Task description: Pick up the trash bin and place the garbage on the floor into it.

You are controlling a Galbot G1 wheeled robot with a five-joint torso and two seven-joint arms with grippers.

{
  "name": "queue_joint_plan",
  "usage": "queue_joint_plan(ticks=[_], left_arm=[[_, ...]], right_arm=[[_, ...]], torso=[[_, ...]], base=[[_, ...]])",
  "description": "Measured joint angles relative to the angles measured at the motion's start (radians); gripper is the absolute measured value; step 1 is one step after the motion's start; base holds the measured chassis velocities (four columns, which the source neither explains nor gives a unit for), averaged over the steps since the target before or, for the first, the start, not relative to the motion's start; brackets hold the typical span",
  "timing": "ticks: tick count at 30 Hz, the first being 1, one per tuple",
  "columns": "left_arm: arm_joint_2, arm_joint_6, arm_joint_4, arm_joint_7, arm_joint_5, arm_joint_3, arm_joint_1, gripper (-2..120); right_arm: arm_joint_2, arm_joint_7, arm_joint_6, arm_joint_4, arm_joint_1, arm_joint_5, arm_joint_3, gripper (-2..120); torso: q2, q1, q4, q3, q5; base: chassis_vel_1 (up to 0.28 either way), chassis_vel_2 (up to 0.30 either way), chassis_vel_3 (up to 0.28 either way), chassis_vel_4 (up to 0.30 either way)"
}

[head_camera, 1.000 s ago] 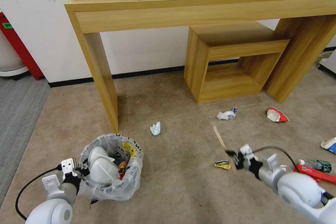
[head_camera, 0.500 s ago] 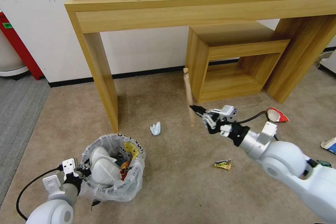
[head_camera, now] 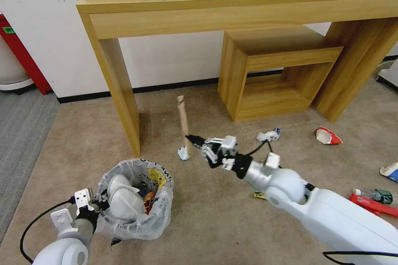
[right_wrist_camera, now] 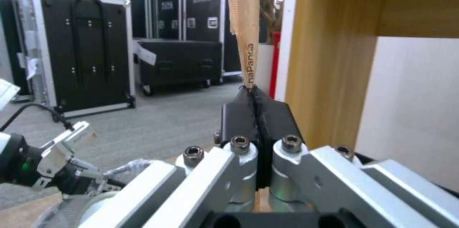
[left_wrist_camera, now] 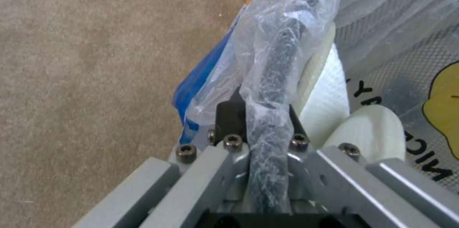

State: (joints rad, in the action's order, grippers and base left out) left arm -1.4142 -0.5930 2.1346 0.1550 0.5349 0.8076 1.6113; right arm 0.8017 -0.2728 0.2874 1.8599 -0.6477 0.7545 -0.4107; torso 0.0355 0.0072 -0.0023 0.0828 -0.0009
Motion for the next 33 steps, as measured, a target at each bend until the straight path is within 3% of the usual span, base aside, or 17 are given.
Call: queue_joint_plan(ticks=[15,33], left_arm=[[0.001,-0.044,0.08,0.036,0.064,-0.01,0.011,1],[-0.002,-0.042,0.083,0.031,0.064,-0.008,0.01,1]], right_arm=[[0.073,0.004,0.023,-0.059,0.06,0.003,-0.158,0],[0.171,0.01,0.065,-0.224,0.091,-0.076,-0.291,0]], torso=[[0.0,0.0,-0.0002,0.0,0.0002],[0.0,0.0,-0.0002,0.0,0.0002]], base=[[0.0,0.0,0.0,0.0],[0.0,0.0,0.0,0.0]])
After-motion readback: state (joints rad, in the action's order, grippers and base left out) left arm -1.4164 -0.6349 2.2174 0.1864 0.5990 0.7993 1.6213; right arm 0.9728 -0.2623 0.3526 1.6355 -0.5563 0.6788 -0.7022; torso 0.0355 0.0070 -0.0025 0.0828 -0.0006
